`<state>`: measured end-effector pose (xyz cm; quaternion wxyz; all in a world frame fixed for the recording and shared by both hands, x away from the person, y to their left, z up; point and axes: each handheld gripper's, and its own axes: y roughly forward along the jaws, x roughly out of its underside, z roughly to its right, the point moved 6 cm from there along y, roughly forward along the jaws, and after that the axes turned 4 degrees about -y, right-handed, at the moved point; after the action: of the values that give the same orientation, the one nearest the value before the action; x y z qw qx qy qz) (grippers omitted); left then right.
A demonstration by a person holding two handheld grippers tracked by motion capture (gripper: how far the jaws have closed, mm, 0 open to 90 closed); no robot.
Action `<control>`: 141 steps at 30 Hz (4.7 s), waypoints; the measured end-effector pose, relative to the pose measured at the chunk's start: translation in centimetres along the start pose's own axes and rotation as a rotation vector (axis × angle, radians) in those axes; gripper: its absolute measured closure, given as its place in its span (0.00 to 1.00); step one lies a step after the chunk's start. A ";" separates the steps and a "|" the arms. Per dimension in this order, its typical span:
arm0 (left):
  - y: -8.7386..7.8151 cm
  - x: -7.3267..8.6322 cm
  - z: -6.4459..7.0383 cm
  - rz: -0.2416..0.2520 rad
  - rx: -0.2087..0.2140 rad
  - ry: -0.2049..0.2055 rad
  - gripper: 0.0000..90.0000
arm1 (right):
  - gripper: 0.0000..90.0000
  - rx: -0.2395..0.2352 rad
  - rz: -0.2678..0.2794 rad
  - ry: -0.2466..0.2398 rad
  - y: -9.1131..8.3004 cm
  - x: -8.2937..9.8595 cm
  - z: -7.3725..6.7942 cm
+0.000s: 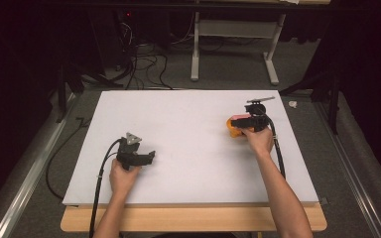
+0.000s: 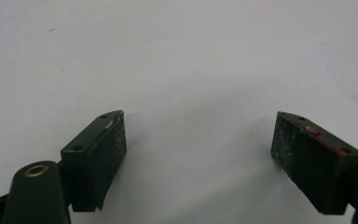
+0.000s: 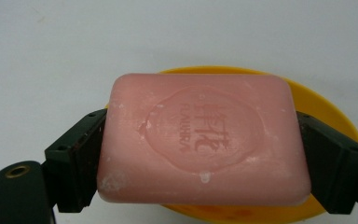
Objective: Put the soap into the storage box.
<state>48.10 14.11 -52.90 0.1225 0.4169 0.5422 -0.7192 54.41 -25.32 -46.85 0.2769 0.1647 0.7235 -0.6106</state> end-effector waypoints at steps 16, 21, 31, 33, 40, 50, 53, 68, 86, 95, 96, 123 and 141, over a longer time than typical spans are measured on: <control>0.0 0.0 0.0 0.000 0.000 0.000 0.21 | 0.15 0.015 -0.030 0.027 0.7 0.2 0.6; 0.0 0.0 0.0 0.000 0.000 0.000 0.21 | 0.15 0.023 -0.043 0.028 1.1 0.4 0.7; 0.0 0.0 0.0 0.000 0.000 0.000 0.21 | 0.15 0.026 -0.061 0.014 1.5 0.6 0.7; 0.0 0.0 0.0 0.000 0.000 -0.001 0.21 | 0.15 0.026 -0.061 0.015 1.5 0.6 0.7; 0.0 0.0 0.0 0.000 0.001 -0.001 0.21 | 0.14 0.047 -0.059 -0.002 1.4 0.6 0.5; 0.0 0.0 0.0 0.000 0.001 -0.001 0.21 | 0.14 0.049 -0.009 -0.011 0.4 0.1 0.5; 0.0 0.0 0.0 0.000 0.001 -0.001 0.21 | 0.14 0.052 0.002 -0.014 0.1 0.0 0.6; 0.0 0.0 0.0 0.000 0.001 -0.001 0.21 | 0.16 -0.002 0.101 -0.031 -2.9 -0.5 0.7; 0.0 0.0 0.0 0.000 0.001 -0.001 0.21 | 0.20 -0.035 0.203 -0.058 -6.5 0.2 0.7; 0.0 0.0 0.0 0.000 0.000 -0.001 0.21 | 0.22 -0.047 0.247 -0.056 -8.0 1.1 1.3; 0.0 0.0 0.0 0.000 0.001 -0.001 0.21 | 0.22 -0.054 0.249 -0.055 -8.2 1.3 1.4; 0.0 0.0 0.0 0.003 -0.002 -0.001 0.21 | 0.24 -0.106 0.350 -0.059 -11.9 5.7 1.7; 0.0 0.0 0.0 0.001 0.000 0.000 0.21 | 0.26 -0.145 0.363 -0.105 -12.4 7.8 0.3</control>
<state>48.08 14.11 -52.89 0.1230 0.4171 0.5421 -0.7190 41.14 -28.83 -41.80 0.4309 0.2399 0.7084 -0.5049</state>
